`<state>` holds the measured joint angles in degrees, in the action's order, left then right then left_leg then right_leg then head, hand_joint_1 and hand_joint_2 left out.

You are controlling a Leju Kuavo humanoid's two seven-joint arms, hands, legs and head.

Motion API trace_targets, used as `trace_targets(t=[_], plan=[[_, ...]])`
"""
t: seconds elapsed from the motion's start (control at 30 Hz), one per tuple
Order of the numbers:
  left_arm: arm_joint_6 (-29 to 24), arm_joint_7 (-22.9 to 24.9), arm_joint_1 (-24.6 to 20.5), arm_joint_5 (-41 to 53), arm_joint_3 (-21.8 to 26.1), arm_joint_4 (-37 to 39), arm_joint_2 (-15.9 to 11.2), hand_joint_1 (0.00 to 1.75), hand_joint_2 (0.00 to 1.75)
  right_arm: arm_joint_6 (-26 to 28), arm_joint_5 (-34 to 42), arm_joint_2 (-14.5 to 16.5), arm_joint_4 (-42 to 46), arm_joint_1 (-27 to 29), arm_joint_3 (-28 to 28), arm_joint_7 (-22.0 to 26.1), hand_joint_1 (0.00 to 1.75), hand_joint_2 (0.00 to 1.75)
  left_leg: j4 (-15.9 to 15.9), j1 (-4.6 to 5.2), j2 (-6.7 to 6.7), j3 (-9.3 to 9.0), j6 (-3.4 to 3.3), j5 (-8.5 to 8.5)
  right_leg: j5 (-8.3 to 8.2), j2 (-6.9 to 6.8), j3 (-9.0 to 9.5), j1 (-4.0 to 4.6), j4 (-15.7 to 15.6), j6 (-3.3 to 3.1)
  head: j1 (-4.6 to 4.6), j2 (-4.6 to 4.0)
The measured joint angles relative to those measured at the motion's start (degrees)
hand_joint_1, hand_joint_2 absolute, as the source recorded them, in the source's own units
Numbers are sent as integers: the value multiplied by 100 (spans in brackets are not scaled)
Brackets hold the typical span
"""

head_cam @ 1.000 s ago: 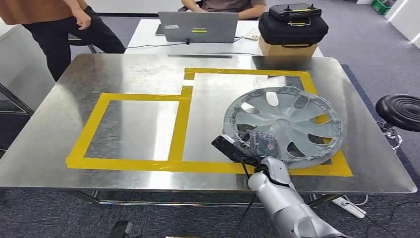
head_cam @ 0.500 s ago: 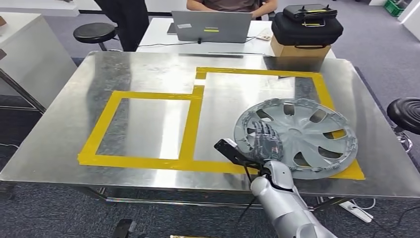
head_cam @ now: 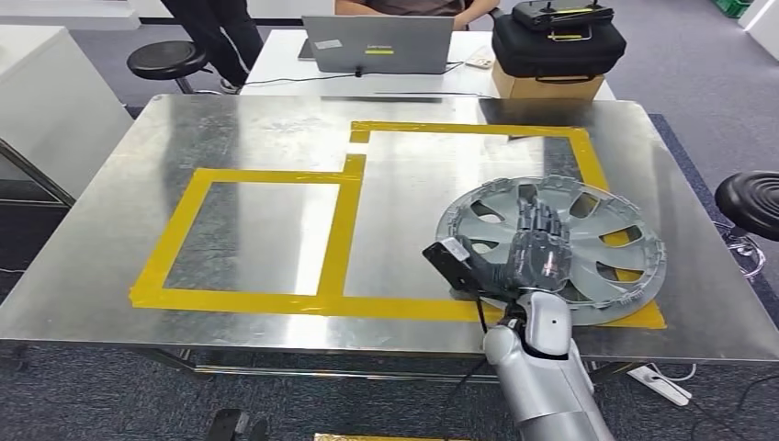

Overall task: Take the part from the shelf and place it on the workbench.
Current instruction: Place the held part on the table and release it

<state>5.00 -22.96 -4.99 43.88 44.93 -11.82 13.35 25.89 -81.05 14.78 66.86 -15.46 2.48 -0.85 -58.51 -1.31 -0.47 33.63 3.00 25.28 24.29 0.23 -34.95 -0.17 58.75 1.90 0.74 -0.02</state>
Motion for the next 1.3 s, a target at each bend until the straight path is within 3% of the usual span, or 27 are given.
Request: trace_targets(t=[0.1, 0.27, 0.3, 0.4, 0.43, 0.5, 0.57, 0.7, 0.77, 0.83, 0.87, 0.9, 0.93, 0.97, 1.0, 1.07, 1.1, 1.2, 1.27, 1.3], plan=[[1, -12, 25, 5, 14, 0, 4, 0, 0, -42, -113, 0, 492, 82, -21, -93, 0, 0, 87, 30, -6, -12, -86, 6, -23, 2, -13, -4, -20, 71, 15, 0], [1, -13, 33, 6, 20, 0, 4, 0, 0, -65, -126, 0, 618, 112, -26, -108, 0, 0, 96, 28, -5, -16, -125, -4, -25, 2, -5, -15, -34, 99, 13, 0], [1, -15, 31, 8, 25, 0, 6, 0, 0, -71, -130, 0, 741, 135, -27, -113, 0, 0, 104, 19, -4, -19, -158, -12, 133, 1, -136, -20, 248, 126, 27, 0], [3, -21, 28, 12, 52, 0, 10, 0, 0, 19, -47, -2, 1232, 294, -41, -60, 0, 0, 117, 4, -8, -28, -233, -18, 669, -2, -746, -38, 1523, 196, 85, 0], [4, -22, 29, 12, 73, 0, 11, 0, 0, 77, 29, -2, 1391, 349, -62, -8, 0, 0, 116, 2, -14, -33, -229, -14, 584, -3, -727, -43, 1481, 197, 88, 0], [7, -32, 30, 11, 120, 0, 13, 0, 0, 161, 191, -2, 1792, 421, -154, 109, 0, 0, 114, -4, -27, -52, -195, 2, 226, -4, -343, -57, 719, 205, 90, 0], [9, -51, 28, 10, 157, 0, 10, 0, 0, 227, 300, -3, 2244, 495, -295, 205, 0, 0, 105, 12, -36, -61, -130, 16, 67, 18, -44, -57, 151, 171, 89, 0], [5, -64, 28, 2, 232, 0, 9, 0, 0, 597, 601, -28, 3172, 744, -645, 434, 0, 0, 123, 15, -31, -56, -7, 33, 69, 44, -10, -40, 59, 1, 70, 0], [7, -64, 24, -17, 283, 0, 11, 0, 0, 890, 1186, -58, 3640, 864, -898, 727, 0, 0, -233, 18, -12, 108, 32, 273, 65, 37, -1, -51, 48, -72, 48, 0], [42, -68, 25, -87, 350, 0, 12, 0, 0, 1160, 2128, -105, 4084, 1028, -1205, 1235, 0, 0, -1007, 28, -3, 475, 41, 654, 76, 25, 0, -35, 48, -114, 31, 0], [71, -71, 28, -138, 396, 0, 12, 0, 0, 1239, 2588, -131, 4287, 1125, -1360, 1537, 0, 0, -1346, 31, -3, 642, 37, 773, 80, 22, 1, -25, 49, -125, 30, 0], [101, -73, 31, -196, 451, 0, 13, 0, 0, 1285, 2989, -158, 4481, 1222, -1517, 1854, 0, 0, -1507, 36, -3, 725, 24, 780, 83, 24, 4, -15, 49, -132, 30, 0], [127, -73, 32, -255, 510, 0, 14, 0, 0, 1303, 3319, -184, 4660, 1314, -1669, 2155, 0, 0, -1458, 41, -3, 705, 3, 680, 85, 29, 10, -7, 49, -135, 29, 0], [150, -73, 31, -314, 565, 0, 15, 0, 0, 1305, 3600, -210, 4823, 1403, -1818, 2427, 0, 0, -1189, 48, -3, 573, -27, 494, 87, 35, 18, -1, 49, -135, 29, 0], [171, -73, 28, -371, 626, 0, 17, 0, 0, 1306, 3853, -237, 4977, 1491, -1971, 2672, 0, 0, -804, 61, 0, 377, -65, 290, 90, 41, 27, 3, 49, -131, 29, 0], [203, -73, 15, -466, 732, 0, 29, 0, 0, 1303, 4251, -295, 5220, 1660, -2256, 3036, 0, 0, -103, 89, 4, 29, -118, 61, 103, 47, 25, 30, 65, -96, 28, 0], [213, -74, 10, -510, 789, 0, 38, 0, 0, 1297, 4429, -333, 5317, 1740, -2404, 3182, 0, 0, 62, 100, 3, -47, -131, 39, 105, 47, 21, 40, 64, -69, 25, 0], [301, -75, 23, -712, 964, 0, 66, 0, 0, 1252, 4972, -469, 5510, 1955, -2795, 3471, 0, 0, 139, 91, -6, -67, -185, 27, 118, 37, 19, 38, 54, 21, 26, 0], [411, -75, 29, -886, 1101, 0, 86, 0, 0, 1237, 5233, -543, 5581, 2094, -2976, 3597, 0, 0, 163, 64, -3, -82, -237, 7, 320, 29, -107, 28, 343, 89, 57, 0], [458, -74, 30, -957, 1172, 0, 98, 0, 0, 1239, 5300, -572, 5598, 2168, -3042, 3647, 0, 0, 163, 61, -1, -83, -250, 7, 500, 26, -247, 22, 657, 120, 74, 0]])
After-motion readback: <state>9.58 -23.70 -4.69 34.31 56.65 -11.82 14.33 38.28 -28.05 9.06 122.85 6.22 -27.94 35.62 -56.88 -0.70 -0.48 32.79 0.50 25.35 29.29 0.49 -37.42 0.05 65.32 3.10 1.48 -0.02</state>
